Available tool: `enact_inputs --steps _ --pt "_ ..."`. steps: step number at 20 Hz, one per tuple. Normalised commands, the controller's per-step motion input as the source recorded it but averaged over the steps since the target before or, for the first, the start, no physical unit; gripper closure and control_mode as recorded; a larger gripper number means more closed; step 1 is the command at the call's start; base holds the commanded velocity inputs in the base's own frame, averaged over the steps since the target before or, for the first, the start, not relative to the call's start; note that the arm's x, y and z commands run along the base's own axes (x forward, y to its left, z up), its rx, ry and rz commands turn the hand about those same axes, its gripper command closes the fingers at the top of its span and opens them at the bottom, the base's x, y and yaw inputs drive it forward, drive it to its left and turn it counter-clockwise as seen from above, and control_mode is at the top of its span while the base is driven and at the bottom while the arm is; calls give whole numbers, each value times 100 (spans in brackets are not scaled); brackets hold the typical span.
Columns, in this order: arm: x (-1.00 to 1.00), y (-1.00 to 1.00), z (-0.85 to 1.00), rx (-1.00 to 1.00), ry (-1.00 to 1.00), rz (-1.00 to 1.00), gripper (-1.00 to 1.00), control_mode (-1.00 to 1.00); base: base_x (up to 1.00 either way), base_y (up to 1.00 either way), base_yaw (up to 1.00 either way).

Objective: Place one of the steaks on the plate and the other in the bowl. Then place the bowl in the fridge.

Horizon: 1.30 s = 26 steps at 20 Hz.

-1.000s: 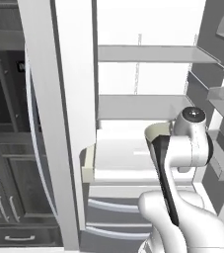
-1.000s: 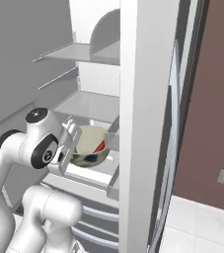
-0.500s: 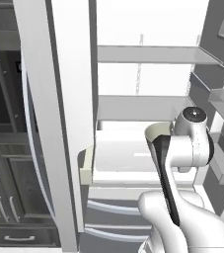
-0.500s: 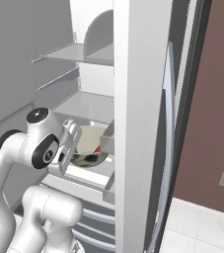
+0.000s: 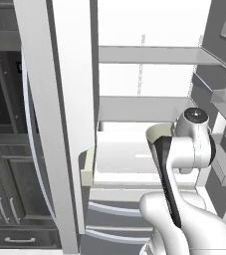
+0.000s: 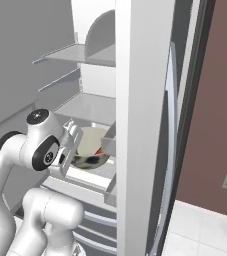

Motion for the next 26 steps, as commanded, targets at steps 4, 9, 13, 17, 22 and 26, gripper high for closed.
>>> enact_inputs --steps 4,9,13,17,22,26 --pt "0 0 16 0 -2 0 100 -100 0 0 0" --pt "0 15 55 -6 -3 -1 100 -100 0 0 0" --pt "21 6 51 -12 0 -5 100 -100 0 0 0" --pt "50 -8 11 -4 0 -1 100 -100 0 0 0" --pt "65 -13 0 0 -1 1 100 -100 0 0 0" --pt "70 0 0 0 -6 9 100 -100 0 0 0"
